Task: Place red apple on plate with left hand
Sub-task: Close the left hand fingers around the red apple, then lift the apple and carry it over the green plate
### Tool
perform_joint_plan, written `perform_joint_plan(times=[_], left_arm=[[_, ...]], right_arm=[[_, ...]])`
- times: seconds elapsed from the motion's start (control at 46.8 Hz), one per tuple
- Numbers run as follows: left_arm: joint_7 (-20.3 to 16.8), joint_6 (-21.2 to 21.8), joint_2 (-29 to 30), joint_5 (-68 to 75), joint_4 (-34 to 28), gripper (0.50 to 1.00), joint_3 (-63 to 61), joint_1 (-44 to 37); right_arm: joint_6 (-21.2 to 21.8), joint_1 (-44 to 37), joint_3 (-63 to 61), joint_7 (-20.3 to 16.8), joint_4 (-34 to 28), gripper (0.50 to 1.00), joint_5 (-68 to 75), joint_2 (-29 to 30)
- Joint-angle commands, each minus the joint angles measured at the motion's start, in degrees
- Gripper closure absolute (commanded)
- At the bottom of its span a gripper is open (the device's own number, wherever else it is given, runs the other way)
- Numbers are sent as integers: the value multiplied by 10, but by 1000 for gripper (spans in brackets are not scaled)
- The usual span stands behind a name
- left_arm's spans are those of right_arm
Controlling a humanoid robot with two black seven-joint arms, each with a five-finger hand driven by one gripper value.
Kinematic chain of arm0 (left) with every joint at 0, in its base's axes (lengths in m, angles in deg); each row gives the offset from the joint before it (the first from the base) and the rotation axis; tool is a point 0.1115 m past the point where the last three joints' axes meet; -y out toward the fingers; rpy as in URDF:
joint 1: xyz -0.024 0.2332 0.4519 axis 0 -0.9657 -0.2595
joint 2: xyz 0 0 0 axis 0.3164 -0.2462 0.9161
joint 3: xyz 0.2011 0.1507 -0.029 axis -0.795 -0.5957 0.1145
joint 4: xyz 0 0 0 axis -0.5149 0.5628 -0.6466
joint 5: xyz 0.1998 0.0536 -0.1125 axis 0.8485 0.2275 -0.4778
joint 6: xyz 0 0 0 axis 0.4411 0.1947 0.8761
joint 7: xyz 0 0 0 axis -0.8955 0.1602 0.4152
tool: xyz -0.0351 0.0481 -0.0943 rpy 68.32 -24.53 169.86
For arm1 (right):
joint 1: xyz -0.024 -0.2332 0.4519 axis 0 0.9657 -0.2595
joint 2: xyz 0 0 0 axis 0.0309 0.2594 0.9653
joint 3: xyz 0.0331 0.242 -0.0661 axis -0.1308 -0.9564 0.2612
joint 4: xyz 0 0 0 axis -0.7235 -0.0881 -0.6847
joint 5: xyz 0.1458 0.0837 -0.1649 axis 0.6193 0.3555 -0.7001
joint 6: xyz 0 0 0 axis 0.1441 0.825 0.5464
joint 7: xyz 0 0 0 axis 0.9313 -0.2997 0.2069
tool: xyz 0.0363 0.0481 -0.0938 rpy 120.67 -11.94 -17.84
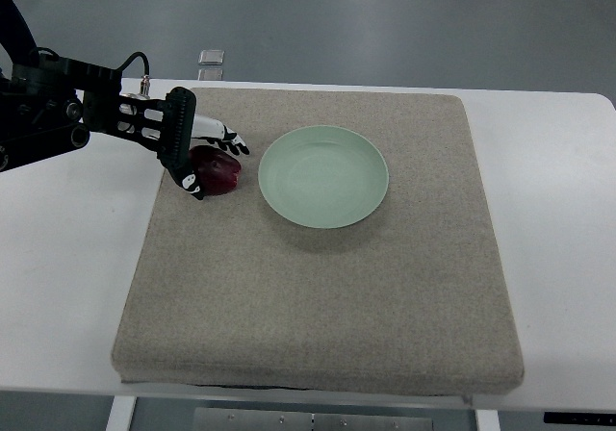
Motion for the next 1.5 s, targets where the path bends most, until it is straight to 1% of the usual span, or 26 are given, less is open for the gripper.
perform_joint_plan(times=[0.0,0.107,0.15,0.171,0.235,0.257,0.321,0.342,0.406,0.471,0.62,0.727,0.941,1.07,1.326,1.476], left_arm=[[0,0,0,1,-2,634,1,0],[0,0,0,1,-2,641,0,-1],[0,0,0,1,-2,656,0,-1],[1,0,0,1,-2,675,1,-1],[1,0,0,1,-2,686,1,0],[1,0,0,1,-2,701,1,0],[1,0,-1,2,-2,754,1,0],[1,0,-1,2,-2,780,1,0],[1,0,-1,1,-2,898,1,0],[1,0,-1,1,-2,1000,1,0],[3,1,-2,1,-2,1000,2,-5],[5,14,-2,1,-5,1000,2,-7],[5,15,-1,-4,-13,1000,6,-2],[4,16,-1,-8,-21,1000,25,2],[4,15,-3,-3,-17,1000,69,13],[3,14,-27,-4,-14,1000,73,13]], right_arm=[[0,0,0,0,0,570,0,0],[0,0,0,0,0,568,0,0],[0,0,0,0,0,570,0,0],[0,0,0,0,0,568,0,0],[0,0,0,0,0,570,0,0],[0,0,0,0,0,570,0,0],[0,0,0,0,0,570,0,0],[0,0,0,0,0,570,0,0],[0,0,0,0,0,568,0,0],[0,0,0,0,0,570,0,0],[0,0,0,0,0,570,0,0],[0,0,0,0,0,570,0,0],[0,0,0,0,0,570,0,0],[0,0,0,0,0,570,0,0],[0,0,0,0,0,570,0,0],[0,0,0,0,0,570,0,0]])
